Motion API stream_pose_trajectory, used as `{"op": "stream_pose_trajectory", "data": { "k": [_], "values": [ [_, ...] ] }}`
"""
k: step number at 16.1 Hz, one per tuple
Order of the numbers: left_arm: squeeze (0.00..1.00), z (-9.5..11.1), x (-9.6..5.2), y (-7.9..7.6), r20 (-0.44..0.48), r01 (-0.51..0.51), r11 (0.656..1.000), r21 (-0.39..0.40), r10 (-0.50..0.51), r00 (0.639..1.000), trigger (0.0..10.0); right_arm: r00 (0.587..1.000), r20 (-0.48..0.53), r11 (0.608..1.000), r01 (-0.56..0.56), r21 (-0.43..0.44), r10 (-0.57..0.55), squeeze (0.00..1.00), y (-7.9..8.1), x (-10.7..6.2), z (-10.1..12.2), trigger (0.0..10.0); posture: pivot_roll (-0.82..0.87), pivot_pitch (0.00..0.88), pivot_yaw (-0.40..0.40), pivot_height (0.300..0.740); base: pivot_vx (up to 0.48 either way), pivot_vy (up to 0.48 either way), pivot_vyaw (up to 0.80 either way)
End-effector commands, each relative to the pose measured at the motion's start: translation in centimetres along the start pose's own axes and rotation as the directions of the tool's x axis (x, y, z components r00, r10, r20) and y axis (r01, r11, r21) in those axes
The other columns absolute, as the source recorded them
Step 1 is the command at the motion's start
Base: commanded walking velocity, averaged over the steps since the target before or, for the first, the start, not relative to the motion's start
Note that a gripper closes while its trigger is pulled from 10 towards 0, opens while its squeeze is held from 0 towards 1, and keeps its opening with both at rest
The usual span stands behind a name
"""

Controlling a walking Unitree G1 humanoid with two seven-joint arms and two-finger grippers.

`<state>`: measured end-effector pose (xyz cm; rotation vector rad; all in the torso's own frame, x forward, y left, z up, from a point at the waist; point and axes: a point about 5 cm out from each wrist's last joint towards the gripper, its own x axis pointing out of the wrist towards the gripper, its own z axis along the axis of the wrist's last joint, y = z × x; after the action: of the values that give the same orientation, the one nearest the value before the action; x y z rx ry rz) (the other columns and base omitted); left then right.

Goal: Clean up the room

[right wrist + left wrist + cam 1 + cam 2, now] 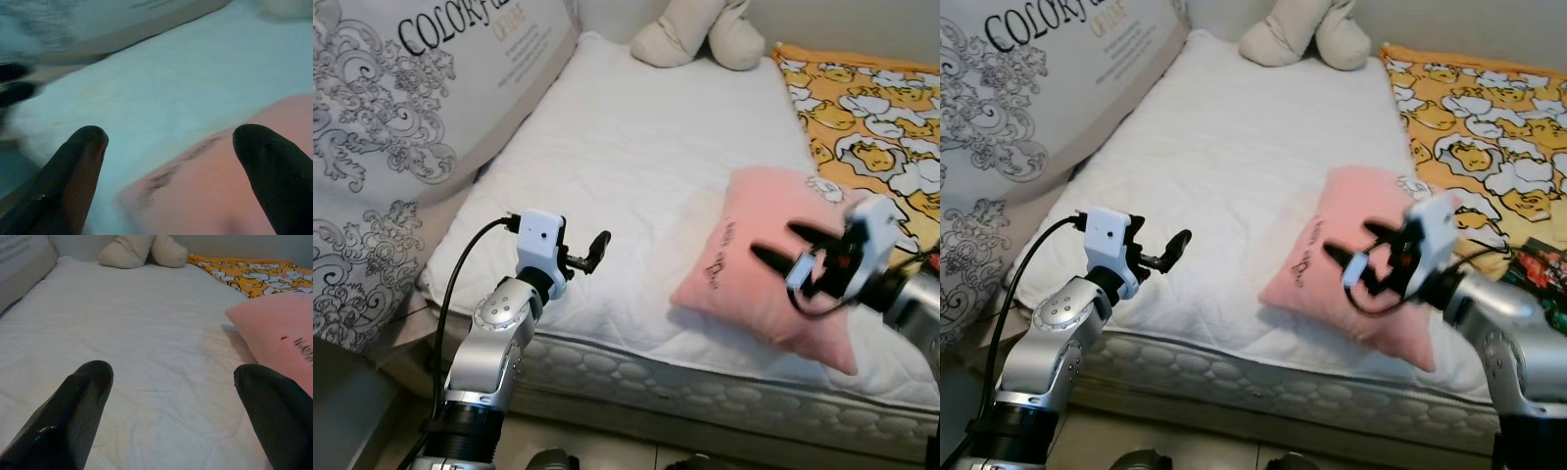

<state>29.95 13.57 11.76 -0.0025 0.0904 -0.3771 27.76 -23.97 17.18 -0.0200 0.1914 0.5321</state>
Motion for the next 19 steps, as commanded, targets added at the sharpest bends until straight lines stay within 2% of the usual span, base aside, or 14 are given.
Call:
{"op": "stream_pose_trajectory", "data": {
  "k": [1, 2, 3, 4, 5, 6, 8, 10, 14, 16, 19],
  "values": [
    [0.00, 0.4, -0.1, -0.3, 0.022, 0.011, 1.000, 0.000, -0.011, 1.000, 10.0, 0.983, 0.022, 0.982, 0.181, -0.048, -0.180, 0.00, -1.4, 0.5, -0.1, 10.0, 0.00, 0.000, -0.007, 0.705, 0.000, 0.000, 0.00],
    [0.00, 0.5, -0.1, -0.3, 0.045, -0.012, 1.000, 0.000, 0.012, 0.999, 10.0, 0.929, 0.082, 0.928, 0.366, -0.077, -0.360, 0.00, -2.1, 1.3, -0.2, 10.0, 0.00, 0.000, -0.013, 0.705, 0.000, 0.000, 0.00],
    [0.00, 0.7, -0.2, -0.3, 0.077, -0.048, 0.999, -0.006, 0.048, 0.996, 10.0, 0.817, 0.155, 0.816, 0.572, -0.086, -0.556, 0.00, -1.7, 2.0, -0.8, 10.0, 0.00, 0.000, -0.020, 0.705, 0.000, 0.000, 0.00],
    [0.00, 0.7, -0.2, -0.3, 0.089, -0.072, 0.997, -0.017, 0.073, 0.993, 10.0, 0.781, 0.165, 0.781, 0.619, -0.084, -0.602, 0.00, -0.2, 2.3, -2.1, 10.0, 0.00, 0.000, -0.024, 0.705, 0.000, 0.000, 0.00],
    [0.00, 0.7, -0.3, -0.2, 0.094, -0.102, 0.994, -0.030, 0.105, 0.990, 10.0, 0.763, 0.157, 0.762, 0.642, -0.079, -0.627, 0.00, 2.0, 2.6, -3.7, 10.0, 0.01, 0.000, -0.029, 0.705, 0.000, 0.000, 0.00],
    [0.00, 0.7, -0.3, -0.2, 0.094, -0.102, 0.994, -0.030, 0.105, 0.990, 10.0, 0.763, 0.157, 0.762, 0.642, -0.079, -0.627, 0.00, 2.0, 2.6, -3.7, 10.0, 0.01, 0.000, -0.029, 0.705, 0.000, 0.000, 0.00],
    [0.00, 0.3, -0.4, 0.0, 0.078, -0.139, 0.990, -0.033, 0.141, 0.987, 10.0, 0.800, 0.160, 0.802, 0.594, -0.069, -0.578, 0.00, 5.0, 2.5, -6.1, 10.0, 0.01, 0.000, -0.042, 0.705, 0.000, 0.000, -0.29],
    [0.00, 0.1, -0.4, 0.1, 0.073, -0.144, 0.989, -0.034, 0.146, 0.987, 10.0, 0.776, 0.174, 0.782, 0.622, -0.049, -0.606, 0.00, 4.7, 2.1, -6.6, 10.0, 0.01, 0.000, -0.042, 0.705, 0.000, 0.000, -0.52],
    [0.00, 0.3, 0.0, 0.0, 0.088, -0.134, 0.990, -0.050, 0.138, 0.987, 10.0, 0.727, 0.188, 0.732, 0.679, -0.056, -0.660, 0.00, 3.9, 1.1, -7.8, 10.0, 0.00, 0.000, -0.043, 0.705, 0.194, -0.405, -0.52],
    [0.00, 0.5, 0.3, 0.1, 0.091, -0.136, 0.990, -0.048, 0.140, 0.986, 10.0, 0.710, 0.187, 0.715, 0.697, -0.049, -0.679, 0.00, 3.7, 0.9, -8.0, 10.0, 0.00, 0.000, -0.041, 0.701, 0.315, -0.187, -0.48],
    [0.00, 0.8, 1.1, 0.8, 0.085, -0.139, 0.989, -0.042, 0.142, 0.986, 10.0, 0.689, 0.227, 0.697, 0.715, -0.054, -0.689, 0.00, 3.4, 1.1, -7.5, 10.0, -0.01, 0.000, -0.031, 0.697, 0.000, 0.000, 0.00]
  ]
}}
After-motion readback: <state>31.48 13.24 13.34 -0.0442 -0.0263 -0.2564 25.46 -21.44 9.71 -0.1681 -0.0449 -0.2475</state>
